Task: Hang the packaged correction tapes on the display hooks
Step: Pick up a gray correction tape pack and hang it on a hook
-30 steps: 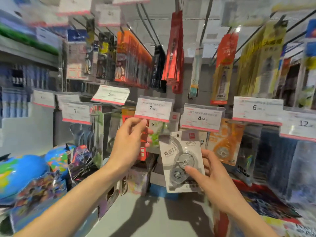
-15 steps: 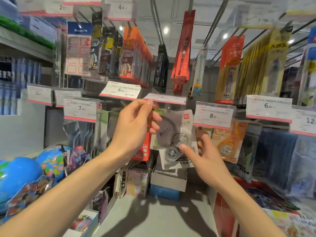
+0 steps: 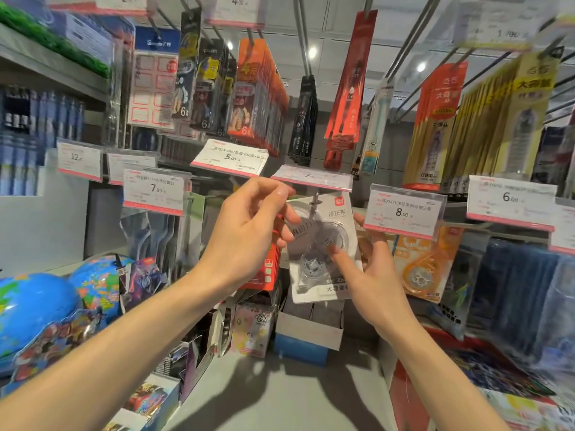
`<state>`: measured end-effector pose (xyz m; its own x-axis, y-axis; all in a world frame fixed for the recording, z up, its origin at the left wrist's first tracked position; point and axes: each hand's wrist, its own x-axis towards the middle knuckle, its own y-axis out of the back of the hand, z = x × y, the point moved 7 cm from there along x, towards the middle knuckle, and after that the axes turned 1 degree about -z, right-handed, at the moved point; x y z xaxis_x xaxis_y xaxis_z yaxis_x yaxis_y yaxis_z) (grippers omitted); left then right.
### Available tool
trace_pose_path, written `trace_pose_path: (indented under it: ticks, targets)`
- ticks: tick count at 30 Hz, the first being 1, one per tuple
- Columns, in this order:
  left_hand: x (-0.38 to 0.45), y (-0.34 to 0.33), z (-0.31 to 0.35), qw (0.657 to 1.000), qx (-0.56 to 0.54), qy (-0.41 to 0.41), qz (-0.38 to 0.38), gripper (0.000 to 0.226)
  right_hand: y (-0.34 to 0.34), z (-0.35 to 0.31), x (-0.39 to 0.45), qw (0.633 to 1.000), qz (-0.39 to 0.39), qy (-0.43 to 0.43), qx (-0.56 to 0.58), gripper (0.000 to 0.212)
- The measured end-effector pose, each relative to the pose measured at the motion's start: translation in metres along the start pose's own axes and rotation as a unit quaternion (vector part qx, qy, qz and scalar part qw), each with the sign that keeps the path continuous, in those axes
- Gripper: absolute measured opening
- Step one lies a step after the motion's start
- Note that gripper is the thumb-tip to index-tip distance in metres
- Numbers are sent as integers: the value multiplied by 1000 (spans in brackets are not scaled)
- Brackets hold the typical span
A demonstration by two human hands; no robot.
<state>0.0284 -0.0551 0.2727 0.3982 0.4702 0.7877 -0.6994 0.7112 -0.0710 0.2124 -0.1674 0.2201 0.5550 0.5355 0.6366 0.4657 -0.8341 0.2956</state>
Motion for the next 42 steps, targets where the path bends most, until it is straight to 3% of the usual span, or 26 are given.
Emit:
trace_pose_path:
  ticks: [6,8,12,17,29,32,38,42]
  targets:
    - [-3,2,-25,1000,27,-2,-1,9,-12,5,2,999,15,27,-34,19]
    - [-6,6,-48,993,119,14,10,11,-14,9,3,999,19,21,-40,18]
    - [-13,9,-88,964,260,53,12,36,-16,13,0,997,26,29,-73,40]
    - [-13,-8,-110,963,260,60,-47,65,-24,19,4,994,1,21,-103,71]
    - [4,-13,-145,953,284,105,-28,64,-30,31,23,995,-2,-17,-101,72]
    - [4,-14,-148,959,270,83,-28,64,-32,34,24,995,-20,-21,-94,72]
    - [8,-18,-157,968,220,113,-46,72,-37,41,27,986,-44,-58,-147,75]
    - [9,-20,-157,966,219,125,-58,76,-35,39,28,992,-31,-53,-113,76]
